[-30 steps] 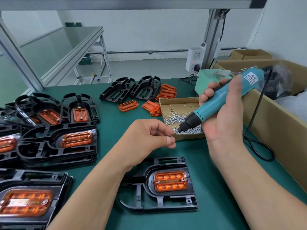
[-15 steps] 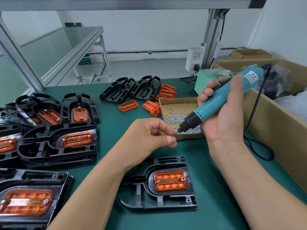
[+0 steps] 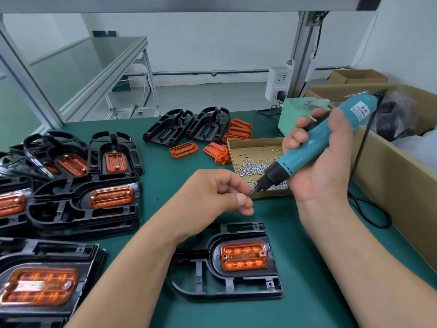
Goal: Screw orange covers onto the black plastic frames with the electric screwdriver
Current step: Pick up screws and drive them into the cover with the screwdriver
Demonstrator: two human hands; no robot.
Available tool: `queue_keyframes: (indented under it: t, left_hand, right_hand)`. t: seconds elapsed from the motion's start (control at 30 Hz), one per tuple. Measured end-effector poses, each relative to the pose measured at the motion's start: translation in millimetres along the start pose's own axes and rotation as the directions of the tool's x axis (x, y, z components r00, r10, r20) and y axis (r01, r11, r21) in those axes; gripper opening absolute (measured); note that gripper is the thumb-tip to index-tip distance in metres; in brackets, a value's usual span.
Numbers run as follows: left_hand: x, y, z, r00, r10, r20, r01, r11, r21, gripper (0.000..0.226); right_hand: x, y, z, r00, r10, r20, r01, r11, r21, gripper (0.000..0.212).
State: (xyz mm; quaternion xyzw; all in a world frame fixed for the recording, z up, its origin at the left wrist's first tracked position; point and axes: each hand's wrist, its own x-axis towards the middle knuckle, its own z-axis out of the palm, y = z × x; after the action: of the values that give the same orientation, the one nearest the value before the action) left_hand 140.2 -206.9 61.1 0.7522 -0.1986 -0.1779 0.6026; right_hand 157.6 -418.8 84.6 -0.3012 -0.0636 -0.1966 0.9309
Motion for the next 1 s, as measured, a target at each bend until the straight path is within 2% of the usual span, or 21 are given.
queue_keyframes:
  t: [0.1,0.23,0.3,0.57,0.7,0.9,1.0]
  left_hand:
    - [-0.2,0.9,2.3,0.999,-0.003,-0.034,0.001,0.999,-0.054,0.013]
    - [2.6,1.4,6.8,0.987,0.029,-0.161,-0.015,0.996,0.090,0.015]
    - [3.5,1.7,9.1,0.978,0.041,-0.203,-0.014,0.991,0.130,0.018]
    - [5.2,-0.8,12.4,0.961,0.053,-0.271,0.017,0.969,0.248,0.027]
    - [4.7,0.8,10.7,0.965,0.024,-0.261,0.035,0.976,0.217,0.017]
    - [1.3,4.4,7.1,0.989,-0.027,-0.146,0.028,1.000,0.004,0.016]
    - [1.0,4.0,7.7,0.987,-0.007,-0.158,0.010,1.000,0.023,0.015]
  right_hand:
    - [-1.0,-0.5,2.5,0.999,-0.008,-0.039,0.007,1.000,-0.031,0.019]
    - [0.8,4.6,1.6,0.977,0.004,-0.214,-0.026,0.995,-0.101,0.026]
    - [1.5,6.0,0.6,0.968,0.001,-0.250,-0.030,0.993,-0.112,0.028]
    - [-1.8,7.3,3.2,0.985,-0.035,-0.168,0.007,0.987,-0.163,0.031]
    - [-4.2,6.5,3.3,0.989,-0.033,-0.146,0.015,0.992,-0.125,0.028]
    - [-2.0,2.0,2.1,0.986,-0.048,-0.160,0.034,0.995,-0.092,0.024]
    - [-0.9,1.9,1.4,0.982,-0.039,-0.185,0.020,0.995,-0.101,0.024]
